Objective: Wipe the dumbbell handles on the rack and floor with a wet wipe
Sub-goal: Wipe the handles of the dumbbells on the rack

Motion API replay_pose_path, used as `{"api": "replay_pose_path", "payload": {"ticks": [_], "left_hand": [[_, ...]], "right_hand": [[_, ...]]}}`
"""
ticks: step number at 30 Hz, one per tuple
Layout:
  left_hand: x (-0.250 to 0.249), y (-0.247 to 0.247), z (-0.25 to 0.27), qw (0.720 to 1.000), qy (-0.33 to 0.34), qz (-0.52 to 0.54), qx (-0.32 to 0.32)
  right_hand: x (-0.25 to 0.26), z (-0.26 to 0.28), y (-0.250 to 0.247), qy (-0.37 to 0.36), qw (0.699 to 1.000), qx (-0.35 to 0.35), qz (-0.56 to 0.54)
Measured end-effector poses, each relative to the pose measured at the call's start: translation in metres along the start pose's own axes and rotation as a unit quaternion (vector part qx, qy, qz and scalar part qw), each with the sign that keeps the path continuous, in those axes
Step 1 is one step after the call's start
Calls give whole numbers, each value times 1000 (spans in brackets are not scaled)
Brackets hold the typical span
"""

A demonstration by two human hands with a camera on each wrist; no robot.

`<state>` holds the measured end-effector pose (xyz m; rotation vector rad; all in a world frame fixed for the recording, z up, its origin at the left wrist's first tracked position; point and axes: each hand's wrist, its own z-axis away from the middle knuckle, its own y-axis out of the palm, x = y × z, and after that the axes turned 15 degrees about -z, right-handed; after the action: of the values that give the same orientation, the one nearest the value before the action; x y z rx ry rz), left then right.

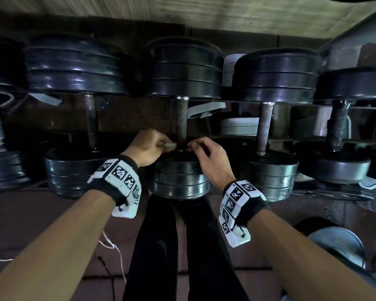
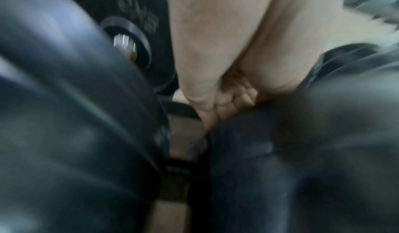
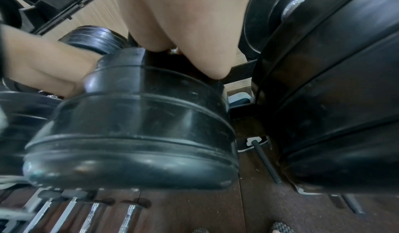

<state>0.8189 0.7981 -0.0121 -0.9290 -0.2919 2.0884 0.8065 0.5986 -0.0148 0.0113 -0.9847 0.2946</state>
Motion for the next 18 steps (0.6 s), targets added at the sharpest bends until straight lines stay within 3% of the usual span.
{"api": "replay_pose_path", "payload": {"ticks": [3,6,8,12,15,18], "left_hand": [[-8,-4,21,995,31,72,56],[4,-7,15,998,-11,12,-57],[13,-8,3,993,-43,-47,-95],[15,6,-27,993,-30,-112,-21],[9,16,-40,999,-5,-34,42],[9,15,-37,999,-9,-15,46]], "right_hand": [[2,0,0,8,1000,0,-4],[5,-1,-4,23,1000,14,0],[4,-1,-7,24,1000,20,0],[2,-1,-3,9,1000,5,-1],[1,0,-1,7,1000,-3,-4],[2,0,-2,5,1000,1,1]]}}
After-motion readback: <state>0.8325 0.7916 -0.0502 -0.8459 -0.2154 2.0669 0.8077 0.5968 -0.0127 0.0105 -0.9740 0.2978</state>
